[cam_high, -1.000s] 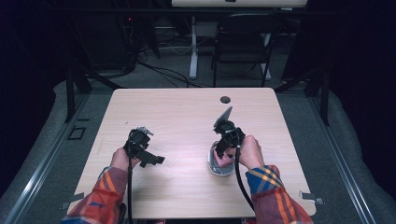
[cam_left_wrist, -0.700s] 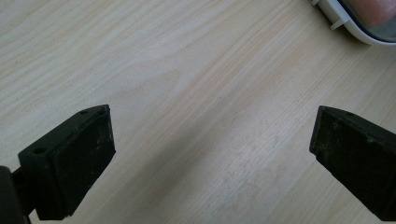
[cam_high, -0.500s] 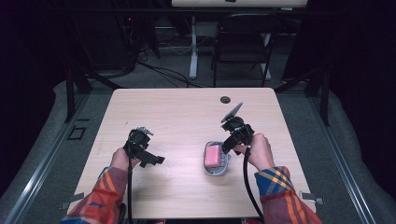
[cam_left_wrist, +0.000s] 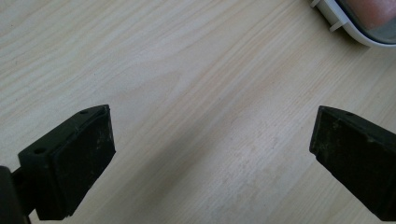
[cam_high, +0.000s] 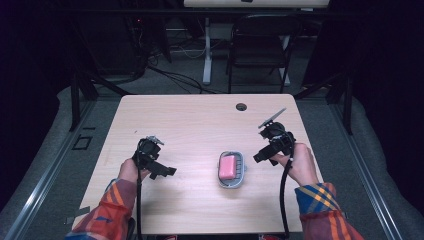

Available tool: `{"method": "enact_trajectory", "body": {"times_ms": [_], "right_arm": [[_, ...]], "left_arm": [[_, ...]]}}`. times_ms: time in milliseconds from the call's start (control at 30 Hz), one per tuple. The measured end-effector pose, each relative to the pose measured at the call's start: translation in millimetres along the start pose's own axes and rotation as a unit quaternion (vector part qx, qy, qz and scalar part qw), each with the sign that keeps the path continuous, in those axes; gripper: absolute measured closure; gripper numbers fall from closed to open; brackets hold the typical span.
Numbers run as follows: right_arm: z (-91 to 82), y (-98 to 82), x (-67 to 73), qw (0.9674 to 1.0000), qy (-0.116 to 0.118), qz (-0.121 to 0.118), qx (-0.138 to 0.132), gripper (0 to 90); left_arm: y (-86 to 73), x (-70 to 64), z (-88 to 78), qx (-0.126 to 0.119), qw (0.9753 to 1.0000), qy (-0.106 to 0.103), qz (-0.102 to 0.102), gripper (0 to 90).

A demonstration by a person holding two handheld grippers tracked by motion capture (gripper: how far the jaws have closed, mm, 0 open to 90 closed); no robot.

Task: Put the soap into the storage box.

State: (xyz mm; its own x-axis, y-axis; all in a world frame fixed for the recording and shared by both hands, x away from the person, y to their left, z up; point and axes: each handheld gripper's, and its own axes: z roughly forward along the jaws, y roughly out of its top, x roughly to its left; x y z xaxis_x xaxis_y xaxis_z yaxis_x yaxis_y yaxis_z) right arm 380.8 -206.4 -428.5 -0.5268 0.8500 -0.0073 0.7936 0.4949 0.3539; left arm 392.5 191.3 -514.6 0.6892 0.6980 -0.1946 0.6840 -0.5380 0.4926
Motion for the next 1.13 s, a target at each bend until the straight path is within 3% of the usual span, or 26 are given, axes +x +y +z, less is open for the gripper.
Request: {"method": "enact_trajectory", "body": {"times_ms": [367, 533, 600, 800, 967, 1133], "right_arm": [[-9.0, -32.8, -25.6, 0.9995, -0.016, 0.018, -0.02, 1.6], [-4.8, -52.8, -38.5, 0.9994, -0.012, 0.024, -0.024, 0.0], [0.5, -65.8, -44.8, 0.9988, -0.015, 0.027, -0.038, 0.0], [12.3, -87.1, -51.6, 0.9981, -0.008, 0.028, -0.055, 0.0], [34.3, -105.1, -58.5, 0.9989, 0.022, 0.03, -0.03, 0.0], [42.7, -104.2, -56.4, 0.9999, 0.011, -0.001, 0.005, 0.0]], "left_arm": [[0.0, 0.0, 0.1, 0.001, 1.0, 0.001, 0.0, 0.0], [-0.1, -0.1, 0.1, 0.001, 1.0, 0.0, -0.001, 0.0], [-0.1, -0.1, 0.3, 0.001, 1.0, 0.001, -0.001, 0.0], [0.0, 0.0, 0.8, 0.002, 1.0, 0.001, -0.002, 0.0], [0.4, -0.3, 1.4, 0.005, 1.0, 0.0, 0.0, 0.0], [0.4, -0.2, 1.3, 0.005, 1.0, 0.001, 0.0, 0.0]]}}
